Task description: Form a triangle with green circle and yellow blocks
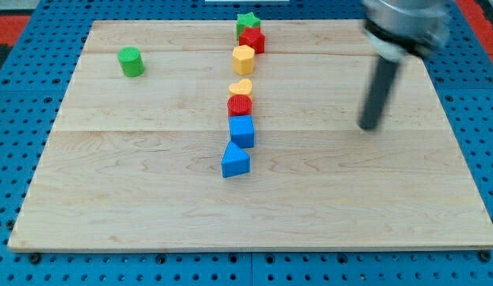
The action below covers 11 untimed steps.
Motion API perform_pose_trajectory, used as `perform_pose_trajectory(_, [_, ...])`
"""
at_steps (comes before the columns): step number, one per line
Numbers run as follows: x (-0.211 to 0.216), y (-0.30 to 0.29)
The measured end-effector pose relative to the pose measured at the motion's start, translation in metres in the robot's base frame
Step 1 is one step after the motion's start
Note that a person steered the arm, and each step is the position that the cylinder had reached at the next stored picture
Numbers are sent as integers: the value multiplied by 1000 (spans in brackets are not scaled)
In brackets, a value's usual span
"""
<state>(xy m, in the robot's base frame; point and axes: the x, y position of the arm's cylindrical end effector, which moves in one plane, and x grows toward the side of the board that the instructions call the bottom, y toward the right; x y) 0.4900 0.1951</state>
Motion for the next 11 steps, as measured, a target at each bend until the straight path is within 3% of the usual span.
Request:
perform_pose_trajectory(1, [96,-61])
perform_pose_trajectory(2, [125,-210])
perform_pose_trajectory(3, [55,-346])
perform_pose_trajectory(4, [-62,-388])
perform_pose_trajectory(5, [-172,-403])
perform_pose_trajectory(6, [-216,-407])
perform_pose_trajectory(7, [-217,-447])
perform_pose_trajectory(8, [-265,-436])
perform_pose_trajectory(9, [-241,-335])
perform_pose_trajectory(10, [-205,-280])
perform_pose_trajectory(11, [-196,-293])
